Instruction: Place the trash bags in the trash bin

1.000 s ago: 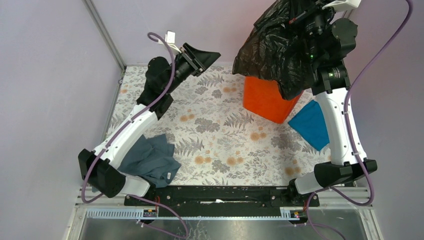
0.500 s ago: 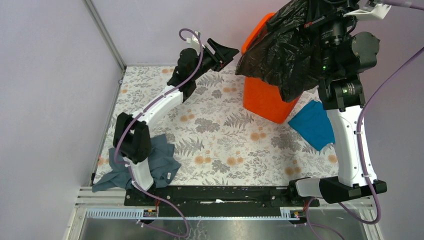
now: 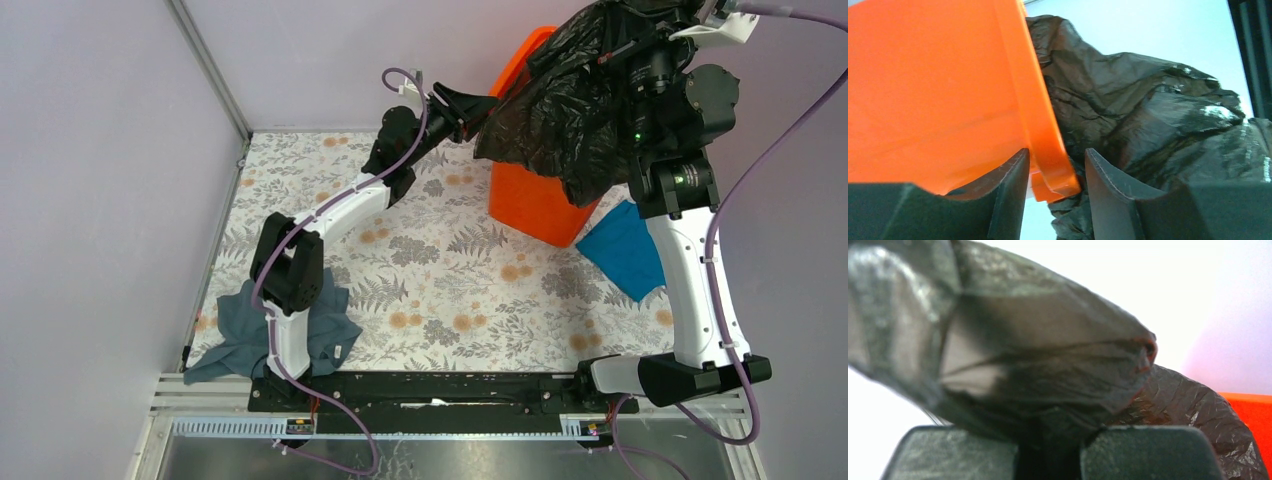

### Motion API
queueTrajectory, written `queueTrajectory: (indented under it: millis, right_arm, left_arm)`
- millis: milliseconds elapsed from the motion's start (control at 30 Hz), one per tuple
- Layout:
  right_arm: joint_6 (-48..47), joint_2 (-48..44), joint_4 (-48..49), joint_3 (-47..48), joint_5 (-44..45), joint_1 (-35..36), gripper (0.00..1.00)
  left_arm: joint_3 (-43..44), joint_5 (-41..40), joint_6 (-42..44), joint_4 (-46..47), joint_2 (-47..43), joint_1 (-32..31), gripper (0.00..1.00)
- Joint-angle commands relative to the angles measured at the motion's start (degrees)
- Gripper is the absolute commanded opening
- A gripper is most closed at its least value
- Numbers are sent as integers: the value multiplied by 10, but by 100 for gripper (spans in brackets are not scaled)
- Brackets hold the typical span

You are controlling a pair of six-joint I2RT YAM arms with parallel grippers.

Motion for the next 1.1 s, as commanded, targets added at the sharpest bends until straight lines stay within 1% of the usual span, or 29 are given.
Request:
queueTrajectory:
  millis: [0, 167, 233, 267, 400, 500, 600, 700, 833, 967, 1067]
  right_arm:
    - [-10, -16, 27, 0, 11, 2, 0]
    - [-7, -23, 30, -4, 15, 2, 0]
    - [-6, -24, 31, -5, 15, 2, 0]
    - [-5, -25, 31, -5, 15, 2, 0]
    - [-5, -25, 25, -3, 15, 2, 0]
    - [-1, -26, 20, -1, 12, 2, 0]
    - [15, -23, 18, 7, -1, 2, 0]
    - [44, -10, 17, 35, -36, 2, 0]
    - [95, 15, 29, 92, -92, 2, 0]
    - [162, 45, 66, 145, -111, 2, 0]
    - [232, 76, 120, 171, -118, 2, 0]
  left_arm:
    - [18, -10, -29, 80, -7, -9, 47]
    - [30, -30, -30, 60, -7, -9, 45]
    - [38, -30, -38, 51, -4, -11, 41]
    - [40, -29, -42, 50, -2, -12, 39]
    - [36, -21, -51, 58, -7, -13, 16]
    - [5, -29, -34, 54, -42, -12, 8]
    - [-42, -41, -22, 42, -103, -5, 0]
    - [-114, -63, -19, 18, -176, -4, 0]
    - [-195, -60, -12, -30, -273, -5, 0]
    - [-254, -81, 5, -98, -374, -12, 0]
    - [-297, -79, 1, -119, -431, -19, 0]
